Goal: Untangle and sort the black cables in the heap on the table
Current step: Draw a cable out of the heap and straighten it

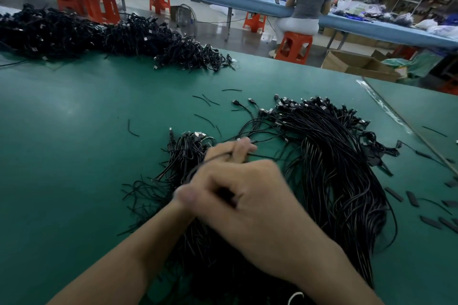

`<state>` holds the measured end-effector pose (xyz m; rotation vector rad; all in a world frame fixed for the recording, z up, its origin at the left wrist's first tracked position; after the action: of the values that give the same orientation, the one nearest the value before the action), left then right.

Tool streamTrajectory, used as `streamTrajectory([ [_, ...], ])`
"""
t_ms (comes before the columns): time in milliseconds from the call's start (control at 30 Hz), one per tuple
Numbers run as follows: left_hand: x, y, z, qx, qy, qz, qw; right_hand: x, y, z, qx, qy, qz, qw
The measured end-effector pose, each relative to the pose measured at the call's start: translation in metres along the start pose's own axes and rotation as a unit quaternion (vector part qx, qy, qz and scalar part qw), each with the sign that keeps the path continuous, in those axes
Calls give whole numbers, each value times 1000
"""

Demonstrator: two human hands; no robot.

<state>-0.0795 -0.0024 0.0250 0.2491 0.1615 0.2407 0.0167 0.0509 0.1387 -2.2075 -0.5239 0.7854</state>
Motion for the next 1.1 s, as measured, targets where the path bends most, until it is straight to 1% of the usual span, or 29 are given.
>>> streamTrajectory([
  [33, -5, -8, -1, -3, -21, 13, 1000, 2, -13, 10, 10, 18, 37, 999],
  [67, -12, -19, 3, -9, -21, 24, 999, 6, -26, 23, 23, 43, 78, 996],
  [133, -31, -40, 21, -40, 23, 40, 998, 16, -52, 55, 58, 103, 145, 982],
  [233, -37, -59, 43, -33, 116, 81, 989, 34, -77, 104, 130, 181, 199, 954],
  [333, -36, -68, 53, -27, 156, 108, 981, 54, -92, 141, 221, 242, 225, 918],
  [367, -35, -71, 57, -31, 171, 116, 978, 61, -96, 152, 252, 269, 217, 904],
  [400, -32, -73, 63, -49, 188, 124, 973, 66, -98, 164, 284, 298, 191, 891],
  [467, -23, -68, 74, -89, 234, 112, 962, 71, -93, 181, 340, 350, 87, 869],
  [533, -13, -49, 83, -155, 279, 59, 946, 68, -79, 183, 404, 371, -32, 835],
  [567, -9, -38, 84, -206, 295, 22, 933, 64, -70, 179, 415, 362, -70, 832],
  [600, -5, -25, 82, -269, 308, -13, 912, 58, -62, 175, 397, 345, -85, 846],
  [633, -1, -14, 77, -333, 313, -48, 888, 52, -55, 167, 337, 322, -72, 882],
  [667, 3, -4, 71, -383, 304, -79, 869, 44, -50, 154, 260, 292, -44, 919],
  [700, 6, 3, 64, -415, 292, -105, 855, 35, -46, 138, 183, 258, -6, 949],
  [733, 9, 8, 58, -430, 281, -127, 849, 29, -43, 124, 126, 230, 19, 965],
  [767, 12, 12, 53, -433, 277, -145, 846, 25, -39, 115, 89, 215, 25, 972],
  [800, 15, 15, 49, -431, 275, -161, 845, 23, -33, 111, 64, 213, 11, 975],
  [867, 18, 20, 43, -418, 264, -185, 849, 23, -18, 110, 73, 226, -39, 971],
  [900, 19, 21, 41, -407, 258, -190, 856, 23, -14, 111, 81, 230, -44, 969],
  [967, 18, 21, 41, -385, 255, -193, 866, 22, -18, 110, 79, 216, 3, 973],
  [1033, 14, 16, 42, -354, 245, -194, 881, 25, -31, 109, 73, 202, 79, 974],
  [1100, 9, 6, 42, -291, 200, -184, 917, 31, -50, 112, 45, 196, 170, 965],
])
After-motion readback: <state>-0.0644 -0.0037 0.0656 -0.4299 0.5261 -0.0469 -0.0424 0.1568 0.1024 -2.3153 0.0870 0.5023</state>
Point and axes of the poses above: each hand's wrist, its own x-axis away from the middle knuckle, its own y-axis out of the palm, z = x × y, the point moved 8 cm from there along -x, towards the middle knuckle, and after that the axes turned 8 degrees about x, right-handed, at the moved point
